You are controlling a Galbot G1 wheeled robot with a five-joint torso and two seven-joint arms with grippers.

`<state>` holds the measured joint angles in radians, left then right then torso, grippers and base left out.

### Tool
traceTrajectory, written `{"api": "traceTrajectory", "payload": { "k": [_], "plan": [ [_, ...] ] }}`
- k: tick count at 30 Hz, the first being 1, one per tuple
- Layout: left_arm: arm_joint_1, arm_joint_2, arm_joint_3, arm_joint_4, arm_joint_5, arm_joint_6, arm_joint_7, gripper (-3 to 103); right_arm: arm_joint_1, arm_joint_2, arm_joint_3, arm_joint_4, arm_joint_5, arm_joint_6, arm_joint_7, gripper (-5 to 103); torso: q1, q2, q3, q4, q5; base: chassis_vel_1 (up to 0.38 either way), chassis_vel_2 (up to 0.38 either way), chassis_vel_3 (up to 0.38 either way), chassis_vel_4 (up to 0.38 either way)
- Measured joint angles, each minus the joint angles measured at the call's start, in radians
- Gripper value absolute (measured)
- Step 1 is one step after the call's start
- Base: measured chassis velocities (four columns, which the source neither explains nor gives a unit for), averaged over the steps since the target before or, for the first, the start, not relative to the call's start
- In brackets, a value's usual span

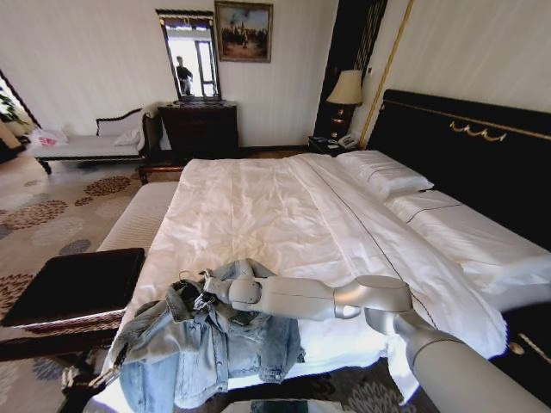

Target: Pick up the clothes from the bed and hang them on the clothes hanger.

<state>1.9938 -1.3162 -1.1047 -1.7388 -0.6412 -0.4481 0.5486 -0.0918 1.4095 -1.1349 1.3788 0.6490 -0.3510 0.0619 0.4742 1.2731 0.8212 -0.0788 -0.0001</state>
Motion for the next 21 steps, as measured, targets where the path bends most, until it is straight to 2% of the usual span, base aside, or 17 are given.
{"api": "traceTrajectory", "payload": {
  "k": [10,12,21],
  "plan": [
    [0.000,-0.012,0.003,-0.008,-0.007,0.003,0.001,100,-0.019,0.098,-0.039,-0.144,-0.071,0.016,-0.015,100,0.000,0.000,0.000,0.0003,0.0000,0.000,0.000,0.000,0.000],
    [-0.002,-0.016,-0.002,-0.021,-0.019,0.008,0.001,100,-0.054,0.199,-0.023,-0.336,-0.151,0.052,-0.012,100,0.000,0.000,0.000,0.0006,0.0001,0.000,0.000,0.000,0.000],
    [-0.006,-0.018,-0.004,-0.020,-0.037,0.010,0.000,100,-0.084,0.204,0.049,-0.400,-0.217,0.083,0.052,100,0.000,0.000,0.000,0.0004,0.0001,0.000,0.000,0.000,0.000]
  ]
}}
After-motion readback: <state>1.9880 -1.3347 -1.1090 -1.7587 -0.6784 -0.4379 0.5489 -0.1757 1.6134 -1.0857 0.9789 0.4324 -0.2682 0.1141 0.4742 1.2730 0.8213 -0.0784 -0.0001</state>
